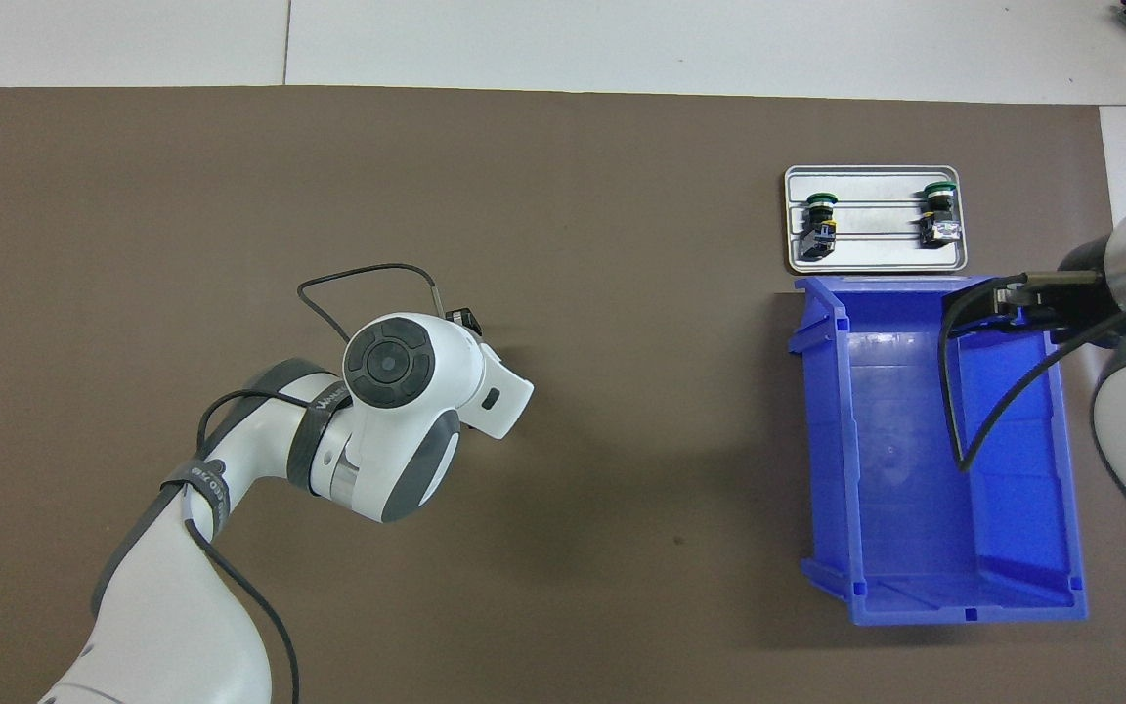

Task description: Place and press button with both arms

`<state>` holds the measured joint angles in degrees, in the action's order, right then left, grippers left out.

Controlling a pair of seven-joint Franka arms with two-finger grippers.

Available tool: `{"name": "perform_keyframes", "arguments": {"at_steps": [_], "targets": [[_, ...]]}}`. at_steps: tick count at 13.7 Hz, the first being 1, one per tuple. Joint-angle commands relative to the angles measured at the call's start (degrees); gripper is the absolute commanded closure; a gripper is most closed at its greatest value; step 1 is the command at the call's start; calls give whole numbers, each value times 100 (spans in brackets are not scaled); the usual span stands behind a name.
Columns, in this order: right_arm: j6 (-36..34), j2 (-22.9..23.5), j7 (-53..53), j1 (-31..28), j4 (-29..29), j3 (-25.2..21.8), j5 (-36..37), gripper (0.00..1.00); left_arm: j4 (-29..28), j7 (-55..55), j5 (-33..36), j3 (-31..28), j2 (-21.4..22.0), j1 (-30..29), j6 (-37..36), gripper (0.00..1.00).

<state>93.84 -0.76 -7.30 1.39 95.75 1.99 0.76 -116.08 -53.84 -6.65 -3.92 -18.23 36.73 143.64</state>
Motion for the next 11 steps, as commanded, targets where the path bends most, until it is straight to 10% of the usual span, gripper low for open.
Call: {"name": "perform_keyframes", "arguments": {"at_steps": [1, 7, 11], "targets": [[-14, -47, 141, -43, 32, 20, -102, 0, 357, 14, -3, -4, -5, -184, -345, 75], [-14, -47, 141, -43, 32, 20, -102, 0, 533, -450, -1072, 75, 188, -649, -556, 80], [-14, -47, 141, -43, 32, 20, -102, 0, 482, -2249, -3416, 32, 486, -1150, -1179, 80]]}}
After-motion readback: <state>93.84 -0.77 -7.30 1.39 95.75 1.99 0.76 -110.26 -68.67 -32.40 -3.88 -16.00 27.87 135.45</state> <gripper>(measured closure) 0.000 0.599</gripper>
